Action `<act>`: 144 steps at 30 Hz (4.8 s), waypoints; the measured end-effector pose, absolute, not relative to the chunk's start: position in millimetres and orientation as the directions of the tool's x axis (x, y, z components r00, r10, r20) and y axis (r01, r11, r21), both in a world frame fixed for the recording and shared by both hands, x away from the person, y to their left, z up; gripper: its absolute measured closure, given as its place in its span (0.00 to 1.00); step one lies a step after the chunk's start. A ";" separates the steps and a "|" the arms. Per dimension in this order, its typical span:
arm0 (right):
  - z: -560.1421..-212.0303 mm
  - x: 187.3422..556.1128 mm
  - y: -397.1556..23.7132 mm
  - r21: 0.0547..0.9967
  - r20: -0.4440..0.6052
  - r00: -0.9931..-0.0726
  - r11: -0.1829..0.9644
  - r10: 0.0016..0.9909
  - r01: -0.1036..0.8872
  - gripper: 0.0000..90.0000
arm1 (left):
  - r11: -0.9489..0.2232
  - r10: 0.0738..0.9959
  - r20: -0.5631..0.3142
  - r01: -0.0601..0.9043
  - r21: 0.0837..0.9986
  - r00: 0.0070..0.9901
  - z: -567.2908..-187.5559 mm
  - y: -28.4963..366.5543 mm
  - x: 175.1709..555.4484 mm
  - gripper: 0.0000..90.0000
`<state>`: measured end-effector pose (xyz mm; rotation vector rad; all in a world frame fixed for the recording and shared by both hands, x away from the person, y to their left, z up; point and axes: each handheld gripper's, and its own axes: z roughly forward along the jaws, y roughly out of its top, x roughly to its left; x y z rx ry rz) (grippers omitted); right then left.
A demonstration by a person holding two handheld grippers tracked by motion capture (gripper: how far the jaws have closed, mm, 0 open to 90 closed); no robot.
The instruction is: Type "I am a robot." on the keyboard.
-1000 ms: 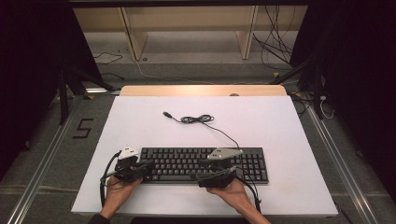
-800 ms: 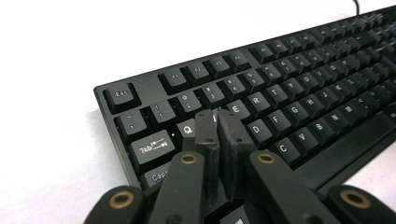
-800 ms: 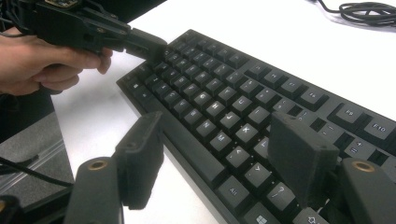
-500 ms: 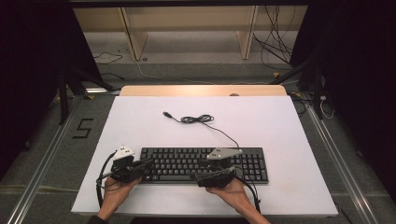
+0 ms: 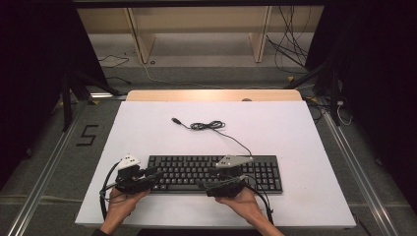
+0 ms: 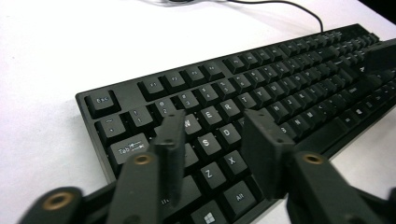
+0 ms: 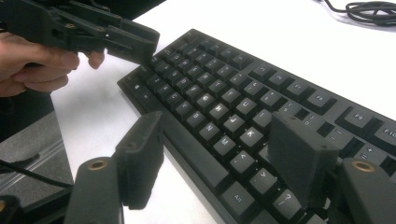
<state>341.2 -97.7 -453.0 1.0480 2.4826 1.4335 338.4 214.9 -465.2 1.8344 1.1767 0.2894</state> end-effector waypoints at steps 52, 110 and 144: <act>-471.0 359.6 -68.3 0.735 0.193 -0.759 0.421 0.622 0.531 1.00 | -0.074 0.757 -0.275 0.496 0.865 0.593 -455.8 212.3 304.8 0.32; -461.3 356.5 -76.0 0.766 0.249 -0.758 0.356 0.603 0.535 0.63 | -0.076 0.770 -0.265 0.496 0.865 0.580 -457.6 216.6 307.7 0.32; -465.1 341.6 -62.4 0.761 0.217 -0.809 0.425 0.545 0.491 0.94 | -0.064 0.785 -0.261 0.493 0.867 0.561 -458.0 222.7 310.3 0.31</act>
